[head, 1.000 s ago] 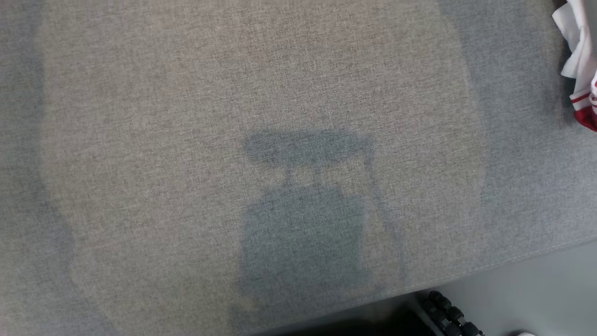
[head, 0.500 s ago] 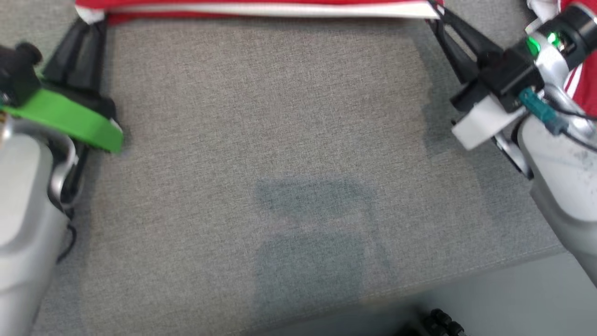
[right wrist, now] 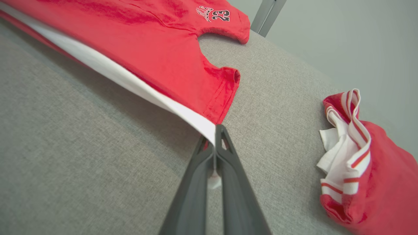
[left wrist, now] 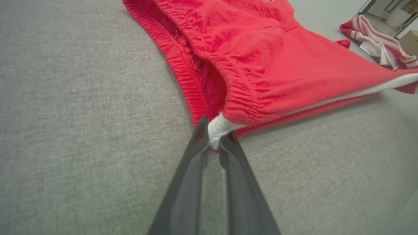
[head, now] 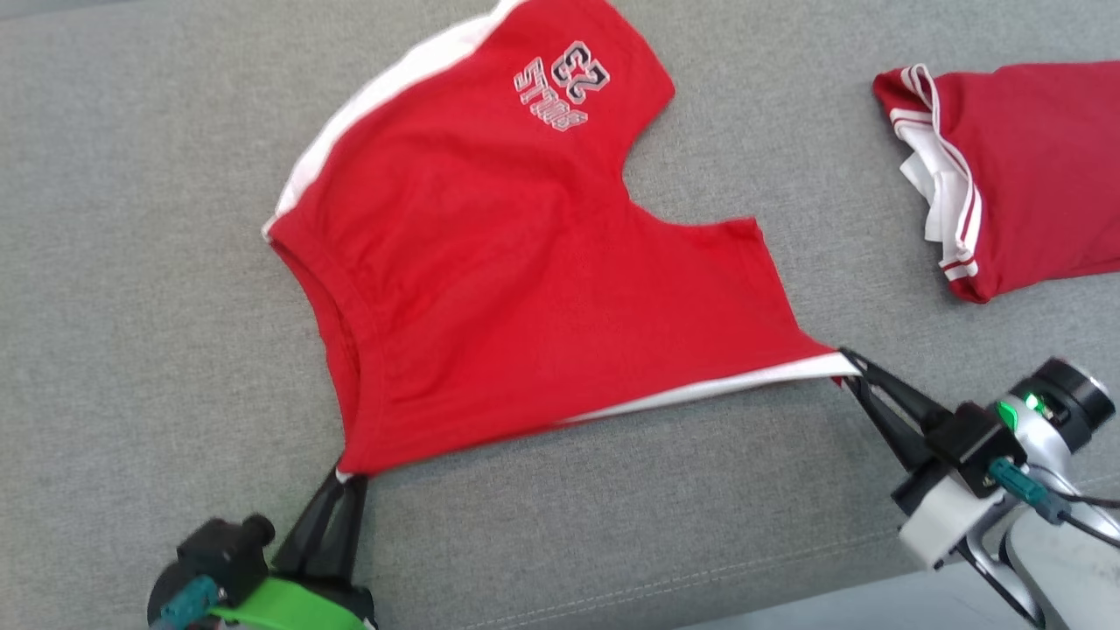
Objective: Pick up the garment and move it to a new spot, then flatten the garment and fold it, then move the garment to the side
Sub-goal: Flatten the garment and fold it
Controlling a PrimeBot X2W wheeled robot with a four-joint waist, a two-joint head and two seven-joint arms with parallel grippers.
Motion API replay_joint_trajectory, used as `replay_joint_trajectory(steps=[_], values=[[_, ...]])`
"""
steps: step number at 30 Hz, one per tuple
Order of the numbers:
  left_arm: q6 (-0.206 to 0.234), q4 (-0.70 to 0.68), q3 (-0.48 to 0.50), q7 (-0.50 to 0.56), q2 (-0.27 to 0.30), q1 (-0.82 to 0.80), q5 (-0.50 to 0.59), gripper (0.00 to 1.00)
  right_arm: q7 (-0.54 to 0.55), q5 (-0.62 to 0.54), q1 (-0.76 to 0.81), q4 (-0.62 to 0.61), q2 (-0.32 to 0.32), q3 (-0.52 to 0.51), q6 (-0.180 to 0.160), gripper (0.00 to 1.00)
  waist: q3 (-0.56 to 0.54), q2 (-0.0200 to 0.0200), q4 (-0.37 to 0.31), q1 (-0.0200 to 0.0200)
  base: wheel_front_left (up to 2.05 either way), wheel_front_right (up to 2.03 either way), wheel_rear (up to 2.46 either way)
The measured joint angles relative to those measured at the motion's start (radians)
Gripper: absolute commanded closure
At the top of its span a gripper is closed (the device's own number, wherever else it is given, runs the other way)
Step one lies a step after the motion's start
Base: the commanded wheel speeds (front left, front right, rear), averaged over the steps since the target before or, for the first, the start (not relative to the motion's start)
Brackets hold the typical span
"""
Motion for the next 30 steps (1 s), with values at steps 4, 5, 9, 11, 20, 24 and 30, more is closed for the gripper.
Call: replay_joint_trajectory(steps=[4,5,9,11,20,24,30], values=[[0.057,-0.081,-0.002,0.0,-0.03,0.141,-0.013,1.0,0.0,0.02,0.135,-0.031,-0.018,-0.039,0.001,1.0,-0.073,0.0,0.01,0.0,0.0,0.0,0.0],[0.072,-0.103,-0.004,0.0,-0.04,0.177,-0.021,1.0,0.001,0.026,0.172,-0.043,-0.026,-0.053,0.001,1.0,-0.09,0.0,0.013,0.0,0.0,0.0,0.0],[0.111,-0.193,-0.019,0.012,-0.055,0.264,-0.038,1.0,0.023,0.033,0.276,-0.12,-0.046,-0.135,0.002,1.0,-0.141,0.0,0.027,0.0,0.0,0.0,0.0],[0.122,-0.235,-0.03,0.035,-0.047,0.271,-0.031,1.0,0.048,0.036,0.29,-0.166,-0.056,-0.165,0.002,1.0,-0.151,0.0,0.04,-0.0001,0.0,0.0,0.0],[0.132,-0.342,0.039,0.146,-0.039,0.105,-0.106,1.0,0.228,0.099,0.015,-0.232,-0.095,-0.069,-0.006,1.0,-0.088,0.0,0.075,0.0,0.0,0.0,0.0],[0.131,-0.32,0.046,0.2,-0.061,-0.042,-0.11,1.0,0.291,0.146,-0.198,-0.172,-0.12,0.032,-0.007,1.0,-0.02,0.0,0.094,0.0,0.0,0.0,0.0],[0.14,-0.252,0.055,0.23,-0.11,-0.215,-0.115,1.0,0.326,0.19,-0.541,-0.009,-0.116,0.218,-0.008,1.0,0.078,0.0,0.134,0.0,0.0,0.0,0.0]])
